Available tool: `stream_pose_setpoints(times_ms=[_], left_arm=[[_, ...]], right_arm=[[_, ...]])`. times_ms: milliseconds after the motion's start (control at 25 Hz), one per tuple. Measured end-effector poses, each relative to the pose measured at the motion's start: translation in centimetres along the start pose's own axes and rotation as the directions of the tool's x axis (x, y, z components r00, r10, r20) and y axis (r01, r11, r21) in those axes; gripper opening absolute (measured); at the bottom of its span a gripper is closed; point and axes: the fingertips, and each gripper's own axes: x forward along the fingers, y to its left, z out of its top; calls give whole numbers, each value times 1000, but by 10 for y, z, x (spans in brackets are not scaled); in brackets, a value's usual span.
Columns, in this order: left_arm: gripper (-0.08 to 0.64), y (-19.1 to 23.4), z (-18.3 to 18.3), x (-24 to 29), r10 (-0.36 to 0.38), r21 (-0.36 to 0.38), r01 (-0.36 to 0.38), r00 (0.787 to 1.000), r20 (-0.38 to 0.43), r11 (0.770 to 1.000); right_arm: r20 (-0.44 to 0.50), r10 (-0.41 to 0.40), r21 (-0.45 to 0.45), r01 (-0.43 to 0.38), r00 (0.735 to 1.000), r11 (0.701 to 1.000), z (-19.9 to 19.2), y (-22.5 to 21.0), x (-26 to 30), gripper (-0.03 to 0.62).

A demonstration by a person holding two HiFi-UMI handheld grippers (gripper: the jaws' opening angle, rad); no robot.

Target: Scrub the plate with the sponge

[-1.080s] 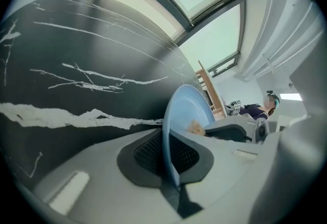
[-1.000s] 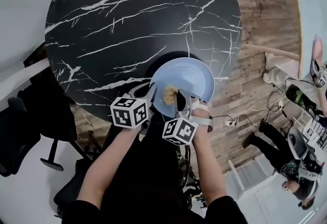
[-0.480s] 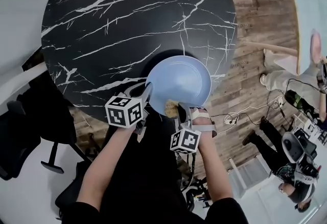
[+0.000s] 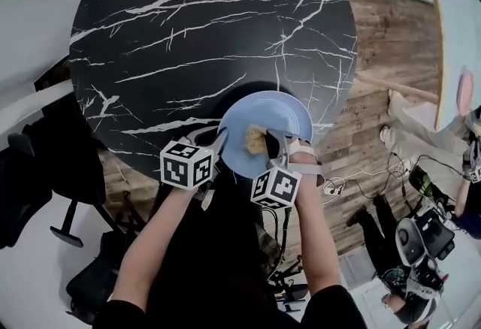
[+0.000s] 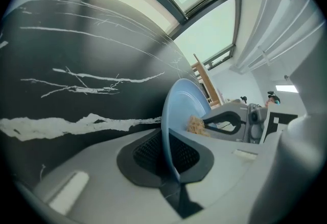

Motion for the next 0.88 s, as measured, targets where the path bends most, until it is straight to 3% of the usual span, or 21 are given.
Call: stream_pose_setpoints(times_ms=[280,560,760,880], left_arm=[[25,1,-3,-1,28,-1,-28,1000,7,1000],[19,5,0,-2,45,-51,-43,998,49,998],[17,4,-2,-2,60,-103,-52,995,78,993],[17,6,-4,-4,63,-124,-53,995,80,991]], right_arm=[[63,-74,-15,75,995,997,18,-50,10,23],[44,-182,72,178,982,981,3,-86,20,21],[19,-200,56,198,980,979,-9,-77,13,21],[18,-170,37,170,985,985,-10,-55,6,20]])
